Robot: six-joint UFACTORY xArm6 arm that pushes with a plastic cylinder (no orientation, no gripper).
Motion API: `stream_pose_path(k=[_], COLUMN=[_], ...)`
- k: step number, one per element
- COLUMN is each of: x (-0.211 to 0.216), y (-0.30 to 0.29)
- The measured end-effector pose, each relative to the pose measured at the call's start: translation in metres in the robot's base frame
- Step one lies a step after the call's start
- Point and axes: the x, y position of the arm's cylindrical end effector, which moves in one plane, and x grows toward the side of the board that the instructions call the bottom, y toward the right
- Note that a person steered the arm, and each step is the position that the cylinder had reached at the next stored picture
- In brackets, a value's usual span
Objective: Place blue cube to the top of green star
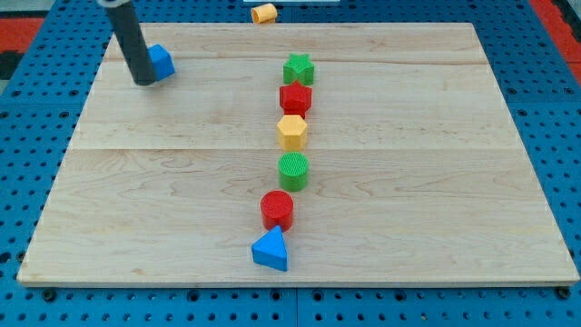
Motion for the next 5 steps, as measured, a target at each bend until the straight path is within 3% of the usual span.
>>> stream_pose_path(k=[1,3,5], x=[-0.013,-0.025,-0.054], y=[-0.028,0.06,0.014])
